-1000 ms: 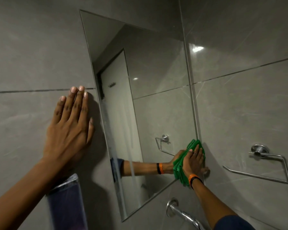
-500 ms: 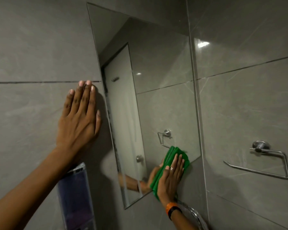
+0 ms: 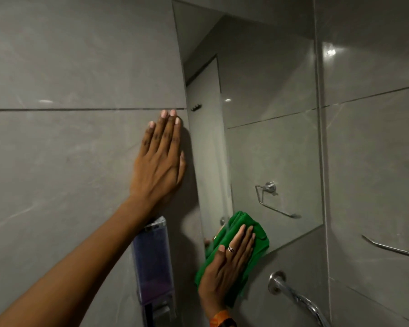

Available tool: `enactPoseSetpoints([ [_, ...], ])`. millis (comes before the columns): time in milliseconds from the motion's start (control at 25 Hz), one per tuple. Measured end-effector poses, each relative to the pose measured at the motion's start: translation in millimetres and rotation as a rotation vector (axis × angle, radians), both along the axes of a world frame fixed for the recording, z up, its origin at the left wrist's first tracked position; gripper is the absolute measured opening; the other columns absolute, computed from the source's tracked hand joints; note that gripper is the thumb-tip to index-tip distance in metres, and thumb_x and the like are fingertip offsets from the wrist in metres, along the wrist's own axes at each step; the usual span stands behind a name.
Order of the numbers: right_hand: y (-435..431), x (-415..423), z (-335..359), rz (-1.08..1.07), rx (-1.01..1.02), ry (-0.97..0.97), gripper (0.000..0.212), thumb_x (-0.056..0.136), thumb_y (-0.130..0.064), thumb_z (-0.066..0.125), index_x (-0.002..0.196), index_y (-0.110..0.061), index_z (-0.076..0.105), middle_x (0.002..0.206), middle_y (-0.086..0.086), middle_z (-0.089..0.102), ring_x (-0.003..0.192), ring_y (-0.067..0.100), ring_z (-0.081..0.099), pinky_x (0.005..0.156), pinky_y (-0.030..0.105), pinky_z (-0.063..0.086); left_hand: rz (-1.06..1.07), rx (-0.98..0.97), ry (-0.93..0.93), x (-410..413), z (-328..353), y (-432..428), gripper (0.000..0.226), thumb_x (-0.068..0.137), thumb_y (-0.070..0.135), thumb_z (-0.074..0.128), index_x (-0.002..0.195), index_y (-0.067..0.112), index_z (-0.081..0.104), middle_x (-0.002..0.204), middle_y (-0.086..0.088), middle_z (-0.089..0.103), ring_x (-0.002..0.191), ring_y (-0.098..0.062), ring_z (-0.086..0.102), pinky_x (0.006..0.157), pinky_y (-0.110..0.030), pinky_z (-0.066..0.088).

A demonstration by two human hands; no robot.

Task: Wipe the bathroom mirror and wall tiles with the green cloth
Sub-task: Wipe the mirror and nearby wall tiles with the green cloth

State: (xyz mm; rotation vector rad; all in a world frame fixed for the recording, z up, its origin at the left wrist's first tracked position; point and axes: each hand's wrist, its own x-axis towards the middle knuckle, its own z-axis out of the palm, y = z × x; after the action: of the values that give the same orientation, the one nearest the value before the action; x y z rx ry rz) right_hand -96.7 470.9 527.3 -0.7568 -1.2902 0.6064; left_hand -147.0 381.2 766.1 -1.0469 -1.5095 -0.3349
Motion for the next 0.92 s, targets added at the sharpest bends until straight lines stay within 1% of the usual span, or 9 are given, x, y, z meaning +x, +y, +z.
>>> enactPoseSetpoints([
  [200, -6.7, -3.8, 66.0, -0.041, 0.01, -0.063, 0.067, 0.1, -0.036, 0.02, 0.161, -0.009, 0.013, 0.172, 0.01, 0.011, 0.16, 0.026, 0.009, 0.128, 0.054, 0.017, 0.033, -0.03, 0.034, -0.2, -0.5, -6.6, 0.067, 0.102, 0.033, 0.022, 0.16, 0.001, 0.008, 0.17, -0.019, 0.006, 0.158, -0.029, 0.0, 0.13, -0.045, 0.006],
  [360, -3.8, -4.4, 142.8, -0.078, 0.052, -0.079, 0.069, 0.1, -0.041, 0.017, 0.161, -0.01, 0.01, 0.172, 0.01, 0.008, 0.16, 0.025, 0.005, 0.131, 0.049, 0.011, 0.051, -0.021, 0.027, -4.1, -0.8, -15.4, 0.067, 0.103, 0.034, 0.021, 0.16, 0.002, 0.005, 0.17, -0.018, 0.002, 0.158, -0.028, -0.002, 0.13, -0.045, 0.005],
  [520, -0.4, -7.0, 208.7, -0.035, 0.09, -0.049, 0.068, 0.102, -0.042, 0.019, 0.162, -0.013, 0.005, 0.173, 0.009, 0.002, 0.16, 0.024, -0.001, 0.132, 0.047, 0.004, 0.066, -0.029, 0.048, -10.1, 0.5, -22.8, 0.068, 0.103, 0.034, 0.025, 0.159, 0.001, 0.007, 0.17, -0.019, 0.005, 0.158, -0.029, 0.0, 0.13, -0.045, 0.007],
  [680, -1.0, -7.8, 273.9, -0.006, 0.161, 0.004, 0.068, 0.104, -0.045, 0.02, 0.162, -0.013, 0.005, 0.173, 0.009, 0.003, 0.16, 0.025, -0.001, 0.132, 0.047, 0.003, 0.081, 0.006, 0.098, -11.4, 12.9, -23.9, 0.066, 0.103, 0.033, 0.03, 0.158, -0.001, 0.016, 0.168, -0.02, 0.013, 0.157, -0.031, 0.009, 0.129, -0.047, 0.014],
  [800, -1.9, -9.2, 316.7, 0.003, 0.204, 0.035, 0.067, 0.107, -0.045, 0.028, 0.162, -0.012, 0.008, 0.172, 0.009, 0.007, 0.16, 0.025, 0.002, 0.132, 0.046, 0.006, 0.06, 0.055, 0.085, -10.8, 28.4, -24.0, 0.066, 0.103, 0.031, 0.034, 0.158, -0.001, 0.017, 0.168, -0.019, 0.013, 0.157, -0.031, 0.008, 0.129, -0.046, 0.011],
  [920, -2.0, -10.5, 352.1, 0.013, 0.22, 0.074, 0.068, 0.107, -0.044, 0.032, 0.161, -0.01, 0.011, 0.172, 0.009, 0.011, 0.16, 0.025, 0.005, 0.132, 0.044, 0.007, 0.05, 0.106, 0.079, -10.8, 44.1, -23.2, 0.065, 0.103, 0.03, 0.031, 0.158, -0.002, 0.016, 0.168, -0.021, 0.014, 0.157, -0.032, 0.01, 0.128, -0.046, 0.011],
])
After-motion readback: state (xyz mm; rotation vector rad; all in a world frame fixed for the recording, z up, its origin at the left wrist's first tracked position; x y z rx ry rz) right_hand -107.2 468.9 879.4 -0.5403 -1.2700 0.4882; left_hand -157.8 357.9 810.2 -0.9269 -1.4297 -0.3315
